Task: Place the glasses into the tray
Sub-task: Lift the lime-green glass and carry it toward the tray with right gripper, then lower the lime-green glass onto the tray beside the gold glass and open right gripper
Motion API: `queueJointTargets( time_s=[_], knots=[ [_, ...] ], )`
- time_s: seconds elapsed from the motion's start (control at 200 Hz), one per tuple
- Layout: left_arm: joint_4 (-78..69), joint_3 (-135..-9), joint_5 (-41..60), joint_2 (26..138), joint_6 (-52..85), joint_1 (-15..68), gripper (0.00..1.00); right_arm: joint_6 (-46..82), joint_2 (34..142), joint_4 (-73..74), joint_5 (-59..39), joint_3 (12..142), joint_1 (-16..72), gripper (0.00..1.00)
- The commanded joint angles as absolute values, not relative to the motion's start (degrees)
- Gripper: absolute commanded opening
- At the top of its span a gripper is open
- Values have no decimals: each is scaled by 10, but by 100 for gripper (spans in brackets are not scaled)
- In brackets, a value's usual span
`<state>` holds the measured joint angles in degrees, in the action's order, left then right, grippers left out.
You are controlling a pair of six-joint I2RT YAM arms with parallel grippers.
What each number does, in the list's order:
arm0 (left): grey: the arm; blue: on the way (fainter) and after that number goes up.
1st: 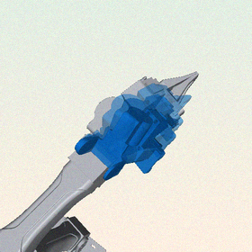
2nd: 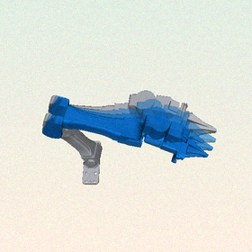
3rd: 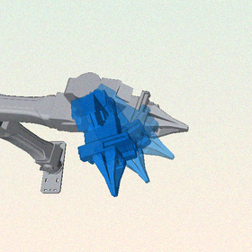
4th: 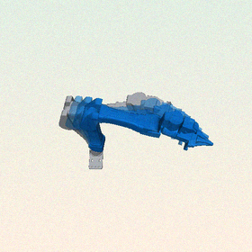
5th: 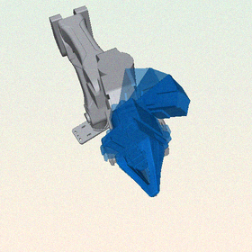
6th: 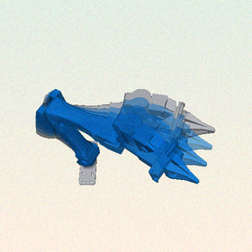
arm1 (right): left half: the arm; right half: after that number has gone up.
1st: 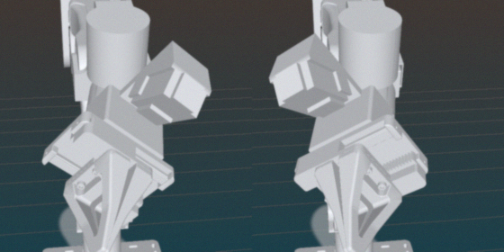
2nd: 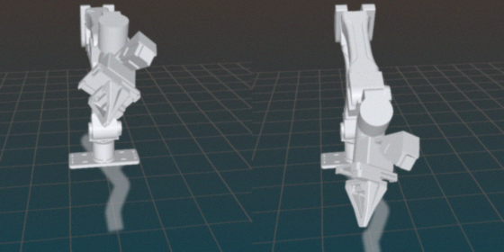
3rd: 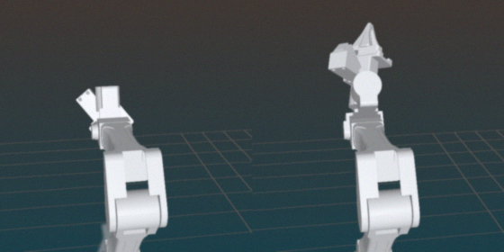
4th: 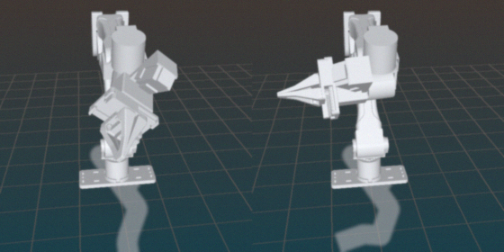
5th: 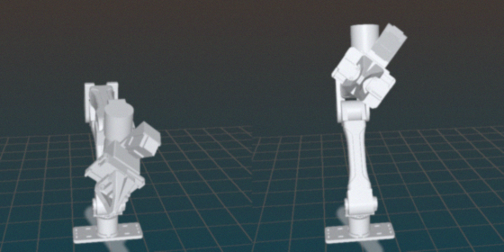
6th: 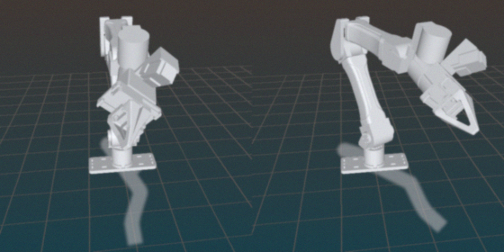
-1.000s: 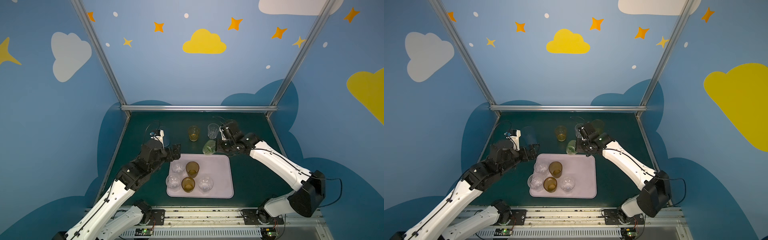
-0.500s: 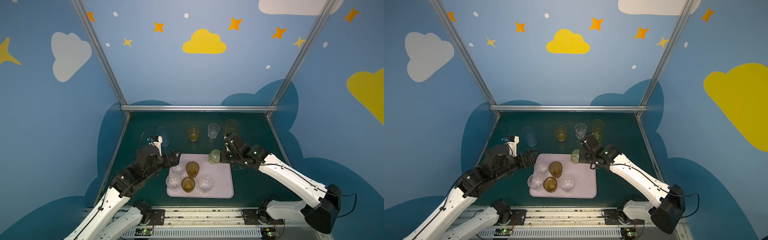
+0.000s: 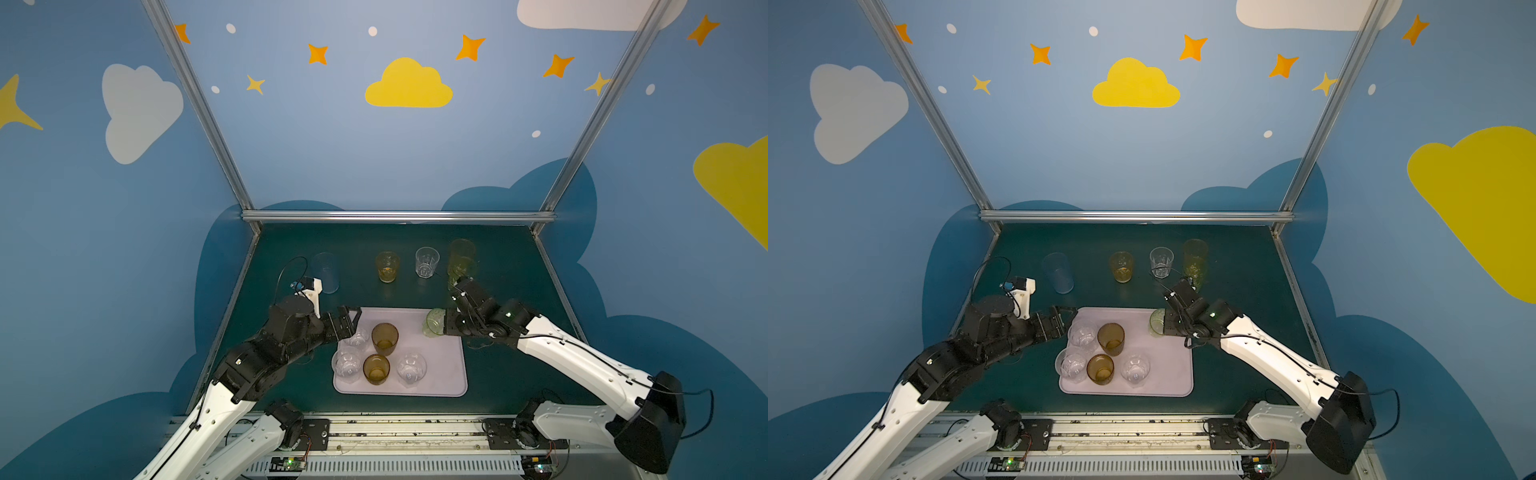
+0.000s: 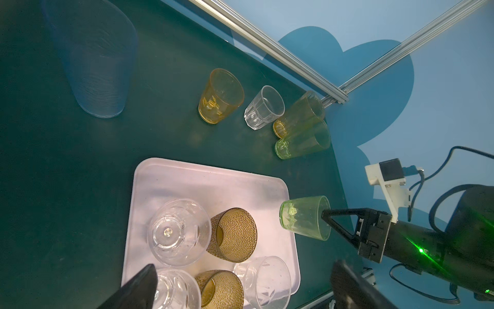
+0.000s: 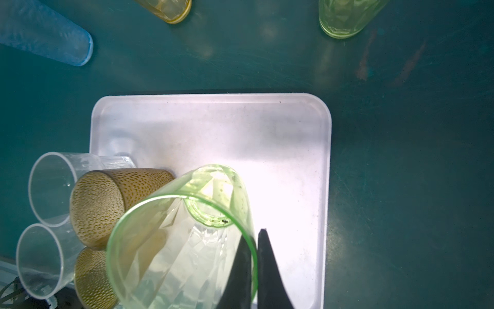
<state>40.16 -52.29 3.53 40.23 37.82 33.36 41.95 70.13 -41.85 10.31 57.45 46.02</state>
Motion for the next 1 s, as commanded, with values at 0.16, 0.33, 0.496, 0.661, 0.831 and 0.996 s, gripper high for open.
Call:
queueJointTargets(
  time_s=[0.16, 0.33, 0.496, 0.661, 0.831, 0.996],
  knots=[
    [401, -503, 43, 388, 401, 331, 100, 430, 695, -395, 118, 560, 465, 0],
    [398, -499, 47, 382, 414, 331, 100, 432, 705, -387, 123, 554, 468, 0],
    [386, -488, 48, 371, 422, 330, 100, 432, 728, -381, 119, 553, 471, 0],
    [383, -490, 36, 367, 430, 331, 100, 433, 754, -365, 107, 555, 478, 0],
    [356, -470, 18, 349, 454, 330, 100, 429, 788, -365, 99, 571, 486, 0],
    [337, -444, 6, 320, 464, 330, 100, 424, 817, -364, 99, 583, 492, 0]
  ],
)
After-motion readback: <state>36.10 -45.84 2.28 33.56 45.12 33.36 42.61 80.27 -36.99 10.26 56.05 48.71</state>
